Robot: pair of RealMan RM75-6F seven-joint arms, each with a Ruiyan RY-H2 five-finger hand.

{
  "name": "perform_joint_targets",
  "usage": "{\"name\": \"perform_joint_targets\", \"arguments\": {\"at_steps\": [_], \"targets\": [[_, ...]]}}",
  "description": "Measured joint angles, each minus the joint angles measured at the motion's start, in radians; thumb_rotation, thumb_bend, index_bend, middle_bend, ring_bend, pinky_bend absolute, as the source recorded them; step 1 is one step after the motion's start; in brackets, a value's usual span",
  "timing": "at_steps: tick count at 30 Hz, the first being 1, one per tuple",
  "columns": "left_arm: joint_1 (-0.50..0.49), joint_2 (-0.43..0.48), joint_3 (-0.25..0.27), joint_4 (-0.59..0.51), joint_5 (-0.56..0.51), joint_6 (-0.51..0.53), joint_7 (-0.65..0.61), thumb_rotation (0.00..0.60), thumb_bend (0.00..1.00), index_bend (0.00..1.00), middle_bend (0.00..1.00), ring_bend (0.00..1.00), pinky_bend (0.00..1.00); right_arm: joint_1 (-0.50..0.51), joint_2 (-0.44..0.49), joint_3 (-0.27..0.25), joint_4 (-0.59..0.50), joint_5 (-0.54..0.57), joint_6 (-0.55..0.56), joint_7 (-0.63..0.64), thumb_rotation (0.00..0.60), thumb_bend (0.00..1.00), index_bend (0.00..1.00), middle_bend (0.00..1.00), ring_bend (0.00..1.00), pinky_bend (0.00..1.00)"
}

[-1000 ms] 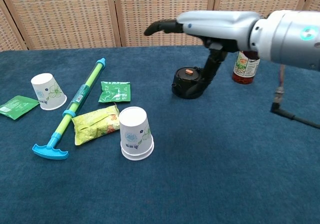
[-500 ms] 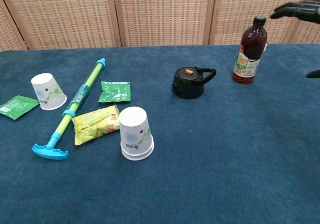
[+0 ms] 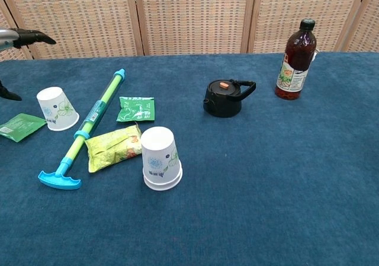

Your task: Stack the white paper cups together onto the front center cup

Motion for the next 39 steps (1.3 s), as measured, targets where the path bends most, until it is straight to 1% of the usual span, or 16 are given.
{"name": "perform_joint_targets", "arguments": {"at_steps": [4,8,14,18,21,25,27,30,32,35,37,39], "targets": [[-0.056,-0.082,-0.001,0.111,-0.019,-0.072,-0.041,0.6,0.0,0.12,0.02,0.08,0.2,-0.029,-0.004,0.011,0.005,0.007,0.012,-0.013,0.6,0.0,0.0,0.0,0.0,0.0],[-0.09,-0.126,0.001,0.176,-0.047,-0.119,-0.078,0.6,0.0,0.18,0.07,0.12,0.24,-0.039,0.004,0.027,0.003,0.01,0.011,-0.003,0.6,0.0,0.0,0.0,0.0,0.0],[-0.115,-0.157,0.001,0.236,-0.08,-0.157,-0.13,0.6,0.0,0.24,0.14,0.19,0.29,-0.055,0.015,0.048,0.003,0.007,0.014,0.016,0.6,0.0,0.0,0.0,0.0,0.0],[-0.119,-0.162,0.005,0.257,-0.086,-0.156,-0.141,0.6,0.0,0.26,0.17,0.21,0.32,-0.059,0.016,0.057,0.002,0.005,0.013,0.018,0.6,0.0,0.0,0.0,0.0,0.0],[-0.12,-0.159,0.008,0.268,-0.104,-0.174,-0.143,0.6,0.0,0.27,0.17,0.23,0.37,-0.063,0.016,0.066,0.002,0.005,0.008,0.021,0.6,0.0,0.0,0.0,0.0,0.0],[-0.126,-0.158,0.01,0.282,-0.127,-0.209,-0.174,0.6,0.01,0.33,0.22,0.27,0.42,-0.069,0.015,0.078,0.001,0.003,0.007,0.021,0.6,0.0,0.0,0.0,0.0,0.0],[-0.129,-0.162,0.01,0.292,-0.128,-0.214,-0.193,0.6,0.03,0.35,0.23,0.29,0.43,-0.071,0.016,0.082,0.0,0.003,0.007,0.021,0.6,0.0,0.0,0.0,0.0,0.0],[-0.134,-0.169,0.011,0.306,-0.122,-0.216,-0.216,0.6,0.09,0.38,0.26,0.31,0.45,-0.075,0.016,0.088,-0.001,0.0,0.005,0.025,0.6,0.0,0.0,0.0,0.0,0.0],[-0.139,-0.179,0.012,0.322,-0.116,-0.214,-0.223,0.6,0.14,0.43,0.3,0.35,0.47,-0.078,0.017,0.092,-0.001,-0.002,0.005,0.029,0.6,0.0,0.0,0.0,0.0,0.0],[-0.143,-0.193,0.015,0.34,-0.113,-0.208,-0.227,0.6,0.2,0.52,0.37,0.42,0.52,-0.082,0.018,0.096,-0.002,-0.005,0.005,0.032,0.6,0.0,0.0,0.0,0.0,0.0],[-0.144,-0.197,0.018,0.345,-0.115,-0.203,-0.221,0.6,0.21,0.55,0.4,0.44,0.54,-0.085,0.018,0.099,-0.002,-0.007,0.007,0.034,0.6,0.0,0.0,0.0,0.0,0.0],[-0.145,-0.194,0.019,0.338,-0.122,-0.208,-0.217,0.6,0.21,0.56,0.41,0.44,0.54,-0.087,0.019,0.102,-0.003,-0.009,0.008,0.035,0.6,0.0,0.0,0.0,0.0,0.0]]}}
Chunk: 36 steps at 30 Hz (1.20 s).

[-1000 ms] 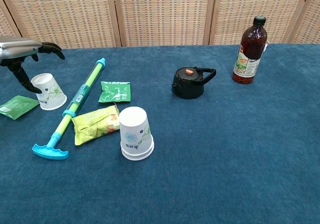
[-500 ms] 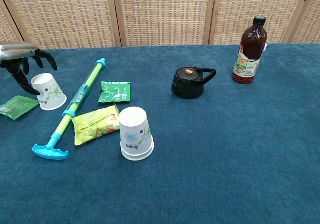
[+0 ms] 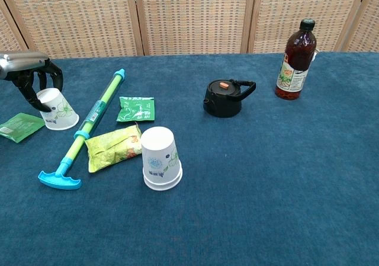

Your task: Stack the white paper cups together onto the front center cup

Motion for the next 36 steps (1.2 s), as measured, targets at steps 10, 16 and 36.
{"name": "perform_joint_targets", "arguments": {"at_steps": [10,16,36], "targets": [[0.011,0.082,-0.018,-0.135,0.025,0.084,-0.002,0.6,0.2,0.55,0.41,0.44,0.54,-0.013,0.01,0.013,-0.013,-0.011,0.014,0.009,0.6,0.0,0.0,0.0,0.0,0.0],[0.021,0.195,-0.042,-0.362,0.078,0.161,-0.013,0.6,0.19,0.55,0.41,0.44,0.54,-0.018,0.015,0.018,-0.018,-0.017,0.017,0.012,0.6,0.0,0.0,0.0,0.0,0.0],[-0.17,0.327,-0.049,-0.912,0.085,0.076,0.284,0.6,0.18,0.54,0.41,0.44,0.53,-0.04,0.044,0.043,-0.03,-0.016,0.03,0.051,0.6,0.0,0.0,0.0,0.0,0.0]]}}
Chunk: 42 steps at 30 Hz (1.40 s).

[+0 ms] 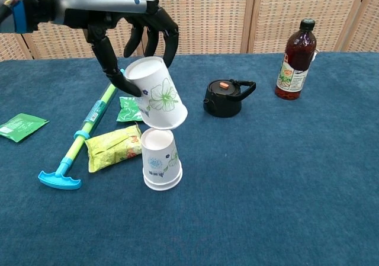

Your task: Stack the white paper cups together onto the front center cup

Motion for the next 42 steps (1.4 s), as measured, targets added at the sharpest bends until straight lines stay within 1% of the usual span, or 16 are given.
{"name": "perform_joint_targets", "arguments": {"at_steps": [3,6,9,12,18,27,33,34,35,36,37,38,39,40,42], "targets": [[-0.039,-0.017,0.015,-0.01,-0.081,-0.001,0.113,0.6,0.18,0.54,0.41,0.44,0.53,-0.003,0.002,0.003,0.0,0.0,0.002,0.004,0.6,0.0,0.0,0.0,0.0,0.0],[-0.087,-0.043,0.043,-0.021,-0.176,0.004,0.217,0.6,0.18,0.54,0.41,0.44,0.53,-0.006,0.003,0.005,-0.002,0.0,0.004,0.005,0.6,0.0,0.0,0.0,0.0,0.0],[-0.114,-0.065,0.071,-0.028,-0.226,0.017,0.258,0.6,0.18,0.54,0.41,0.44,0.53,-0.008,0.004,0.007,-0.002,-0.001,0.007,0.007,0.6,0.0,0.0,0.0,0.0,0.0],[-0.124,-0.077,0.084,-0.029,-0.248,0.032,0.265,0.6,0.18,0.54,0.41,0.44,0.52,-0.01,0.005,0.008,-0.002,-0.001,0.008,0.008,0.6,0.0,0.0,0.0,0.0,0.0],[-0.129,-0.094,0.1,0.0,-0.253,0.048,0.249,0.6,0.18,0.54,0.41,0.44,0.52,-0.014,0.006,0.013,-0.001,0.0,0.009,0.011,0.6,0.0,0.0,0.0,0.0,0.0],[-0.135,-0.073,0.112,-0.004,-0.253,0.063,0.227,0.6,0.18,0.54,0.41,0.44,0.52,-0.017,0.007,0.017,0.002,0.0,0.008,0.015,0.6,0.0,0.0,0.0,0.0,0.0],[-0.135,-0.067,0.133,0.003,-0.265,0.048,0.207,0.6,0.18,0.54,0.4,0.44,0.51,-0.019,0.007,0.017,0.001,-0.004,0.007,0.014,0.6,0.0,0.0,0.0,0.0,0.0],[-0.136,-0.067,0.137,0.006,-0.269,0.045,0.205,0.6,0.17,0.52,0.39,0.43,0.49,-0.019,0.007,0.017,0.001,-0.004,0.007,0.014,0.6,0.0,0.0,0.0,0.0,0.0],[-0.137,-0.067,0.14,0.008,-0.27,0.044,0.205,0.6,0.13,0.45,0.33,0.36,0.42,-0.02,0.007,0.017,0.001,-0.005,0.007,0.013,0.6,0.0,0.0,0.0,0.0,0.0],[-0.138,-0.067,0.144,0.011,-0.272,0.044,0.209,0.6,0.09,0.36,0.25,0.27,0.34,-0.02,0.007,0.017,0.001,-0.006,0.007,0.013,0.6,0.0,0.0,0.0,0.0,0.0],[-0.139,-0.067,0.148,0.013,-0.275,0.044,0.215,0.6,0.03,0.21,0.13,0.14,0.21,-0.021,0.006,0.017,0.001,-0.006,0.008,0.012,0.6,0.0,0.0,0.0,0.0,0.0],[-0.14,-0.066,0.154,0.014,-0.279,0.044,0.221,0.6,0.0,0.07,0.04,0.04,0.09,-0.021,0.006,0.017,0.001,-0.007,0.008,0.012,0.6,0.0,0.0,0.0,0.0,0.0],[-0.141,-0.065,0.158,0.014,-0.285,0.041,0.227,0.6,0.0,0.02,0.0,0.0,0.04,-0.022,0.006,0.017,0.001,-0.007,0.008,0.011,0.6,0.0,0.0,0.0,0.0,0.0],[-0.141,-0.063,0.159,0.011,-0.289,0.038,0.229,0.6,0.0,0.0,0.0,0.0,0.0,-0.022,0.007,0.017,0.0,-0.007,0.009,0.011,0.6,0.0,0.0,0.0,0.0,0.0],[-0.136,-0.058,0.153,0.008,-0.286,0.038,0.208,0.6,0.0,0.0,0.0,0.0,0.0,-0.023,0.007,0.017,0.0,-0.009,0.009,0.012,0.6,0.0,0.0,0.0,0.0,0.0]]}}
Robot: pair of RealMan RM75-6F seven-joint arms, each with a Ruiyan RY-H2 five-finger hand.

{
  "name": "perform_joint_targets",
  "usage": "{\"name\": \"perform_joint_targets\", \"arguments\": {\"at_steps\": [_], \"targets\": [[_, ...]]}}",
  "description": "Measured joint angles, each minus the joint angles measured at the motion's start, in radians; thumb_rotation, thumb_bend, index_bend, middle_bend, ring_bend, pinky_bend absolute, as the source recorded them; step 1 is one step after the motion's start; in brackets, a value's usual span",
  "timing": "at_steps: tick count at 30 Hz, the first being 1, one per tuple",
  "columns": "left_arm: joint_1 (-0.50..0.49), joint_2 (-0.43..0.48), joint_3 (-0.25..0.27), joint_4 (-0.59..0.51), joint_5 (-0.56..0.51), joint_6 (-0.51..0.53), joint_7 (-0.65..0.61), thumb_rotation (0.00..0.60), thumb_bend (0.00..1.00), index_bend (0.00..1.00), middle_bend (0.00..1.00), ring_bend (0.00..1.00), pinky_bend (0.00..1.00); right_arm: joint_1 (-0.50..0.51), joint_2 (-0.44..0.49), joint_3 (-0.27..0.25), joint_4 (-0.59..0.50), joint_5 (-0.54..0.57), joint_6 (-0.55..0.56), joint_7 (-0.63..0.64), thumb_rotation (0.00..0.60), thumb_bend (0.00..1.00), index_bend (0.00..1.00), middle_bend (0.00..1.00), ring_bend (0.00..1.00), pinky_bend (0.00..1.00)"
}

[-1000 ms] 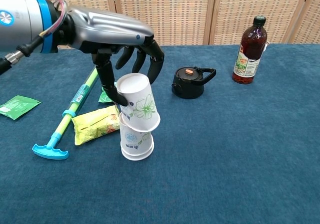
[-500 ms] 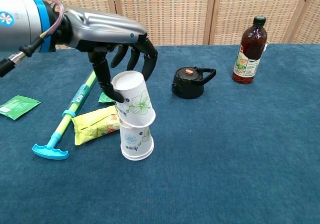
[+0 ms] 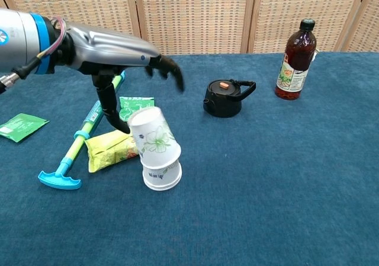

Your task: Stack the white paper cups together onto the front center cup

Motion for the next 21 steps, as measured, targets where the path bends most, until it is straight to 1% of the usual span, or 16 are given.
{"name": "perform_joint_targets", "arguments": {"at_steps": [2,5,8,11,15,17,21], "targets": [[0.017,0.007,-0.007,0.0,0.027,0.01,-0.054,0.6,0.0,0.0,0.0,0.0,0.0,-0.001,0.001,-0.001,-0.001,-0.004,0.003,0.001,0.6,0.0,0.0,0.0,0.0,0.0],[0.064,0.023,-0.014,0.01,0.101,0.046,-0.157,0.6,0.0,0.0,0.0,0.0,0.0,-0.003,0.004,-0.003,-0.004,-0.01,0.006,0.004,0.6,0.0,0.0,0.0,0.0,0.0],[0.131,0.047,-0.01,0.032,0.187,0.115,-0.226,0.6,0.0,0.0,0.0,0.0,0.0,-0.005,0.007,-0.005,-0.007,-0.018,0.008,0.008,0.6,0.0,0.0,0.0,0.0,0.0],[0.211,0.068,0.004,0.055,0.222,0.218,-0.251,0.6,0.0,0.0,0.0,0.0,0.0,-0.007,0.009,-0.006,-0.008,-0.023,0.012,0.004,0.6,0.0,0.0,0.0,0.0,0.0],[0.346,0.081,0.028,0.086,0.234,0.398,-0.277,0.6,0.0,0.0,0.0,0.0,0.0,-0.009,0.006,-0.005,-0.007,-0.027,0.019,-0.015,0.6,0.0,0.0,0.0,0.0,0.0],[0.413,0.079,0.04,0.099,0.227,0.482,-0.28,0.6,0.0,0.0,0.0,0.0,0.0,-0.011,0.003,-0.005,-0.006,-0.029,0.021,-0.032,0.6,0.0,0.0,0.0,0.0,0.0],[0.597,0.057,0.076,0.123,0.189,0.685,-0.278,0.6,0.0,0.0,0.0,0.0,0.0,-0.014,0.0,-0.006,-0.008,-0.032,0.026,-0.073,0.6,0.0,0.0,0.0,0.0,0.0]]}}
